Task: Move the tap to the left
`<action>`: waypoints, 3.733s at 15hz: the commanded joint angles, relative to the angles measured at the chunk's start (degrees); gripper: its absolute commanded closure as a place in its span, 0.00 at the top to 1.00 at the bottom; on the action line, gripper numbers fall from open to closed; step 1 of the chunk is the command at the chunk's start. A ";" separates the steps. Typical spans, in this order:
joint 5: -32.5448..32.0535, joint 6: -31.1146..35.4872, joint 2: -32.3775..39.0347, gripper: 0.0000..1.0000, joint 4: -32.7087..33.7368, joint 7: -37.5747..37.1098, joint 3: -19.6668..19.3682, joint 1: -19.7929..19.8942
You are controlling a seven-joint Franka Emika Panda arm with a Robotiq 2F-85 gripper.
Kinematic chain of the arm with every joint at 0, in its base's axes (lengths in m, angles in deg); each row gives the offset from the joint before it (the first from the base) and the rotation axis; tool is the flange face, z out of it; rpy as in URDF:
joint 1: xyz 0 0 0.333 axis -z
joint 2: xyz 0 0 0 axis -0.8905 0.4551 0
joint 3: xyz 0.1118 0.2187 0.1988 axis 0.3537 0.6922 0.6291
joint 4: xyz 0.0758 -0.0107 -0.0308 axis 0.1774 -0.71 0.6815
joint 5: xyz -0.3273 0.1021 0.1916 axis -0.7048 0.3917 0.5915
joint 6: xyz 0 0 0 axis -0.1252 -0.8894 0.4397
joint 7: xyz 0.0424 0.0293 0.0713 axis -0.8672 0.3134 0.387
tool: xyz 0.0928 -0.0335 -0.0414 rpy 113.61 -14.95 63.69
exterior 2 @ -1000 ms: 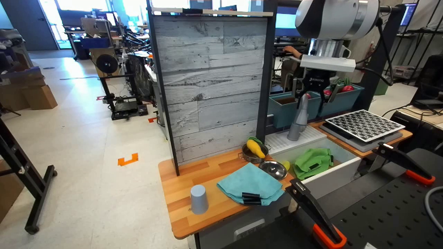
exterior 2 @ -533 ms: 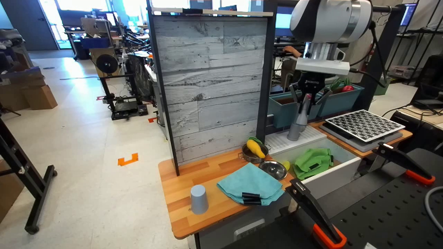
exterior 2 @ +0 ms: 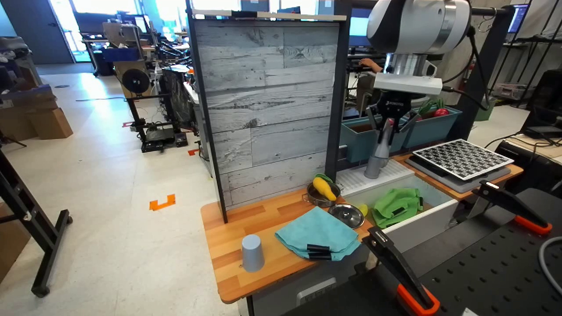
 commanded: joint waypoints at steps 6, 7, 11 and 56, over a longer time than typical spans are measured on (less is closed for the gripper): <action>-0.66 -1.29 1.69 0.06 4.64 -2.68 0.63 -2.58; -0.93 -1.50 1.63 0.06 4.95 -2.95 0.55 -2.76; -1.73 -2.64 1.54 0.06 6.18 -3.46 0.75 -2.72; -2.18 0.51 -21.72 1.00 -18.60 8.17 1.30 -0.21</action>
